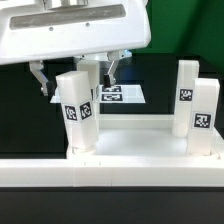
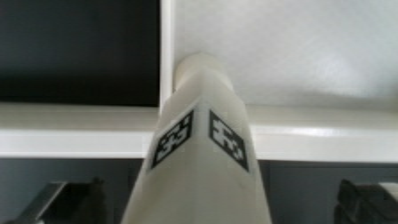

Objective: Assemble desk

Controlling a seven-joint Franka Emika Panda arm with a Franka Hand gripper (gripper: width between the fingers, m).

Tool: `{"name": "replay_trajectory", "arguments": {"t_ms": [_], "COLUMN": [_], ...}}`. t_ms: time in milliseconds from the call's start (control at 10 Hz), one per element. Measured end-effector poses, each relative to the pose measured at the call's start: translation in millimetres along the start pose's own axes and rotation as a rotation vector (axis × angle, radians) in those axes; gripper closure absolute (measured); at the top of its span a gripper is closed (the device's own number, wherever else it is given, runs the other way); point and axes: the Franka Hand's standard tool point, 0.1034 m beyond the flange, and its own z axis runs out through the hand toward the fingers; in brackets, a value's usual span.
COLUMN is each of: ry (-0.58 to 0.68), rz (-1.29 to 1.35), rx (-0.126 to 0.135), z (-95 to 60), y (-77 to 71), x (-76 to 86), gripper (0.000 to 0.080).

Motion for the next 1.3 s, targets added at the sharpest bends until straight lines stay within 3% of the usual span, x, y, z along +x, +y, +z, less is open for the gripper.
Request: {"name": "replay_trajectory", "arguments": {"t_ms": [300, 500, 600, 700, 1000, 1300], "ry": [-0.010, -0.008, -0.008, -0.008, -0.007, 0.000], "rz": [-0.183, -0.224, -0.225, -0.223, -0.155, 0.195], "rx": [-0.002, -0.002, -0.001, -0.001, -0.001, -0.001], "z": [0.1, -0.1, 0.1, 0.1, 0.2, 0.1], "y": [-0.4, 0.7, 0.5, 0.6, 0.4, 0.3], "x": [-0.4, -0.5, -0.8, -0.8, -0.7, 0.3], "gripper": [0.0151, 0.0415, 0.0415, 0.0511, 0.0511, 0.0511]}}
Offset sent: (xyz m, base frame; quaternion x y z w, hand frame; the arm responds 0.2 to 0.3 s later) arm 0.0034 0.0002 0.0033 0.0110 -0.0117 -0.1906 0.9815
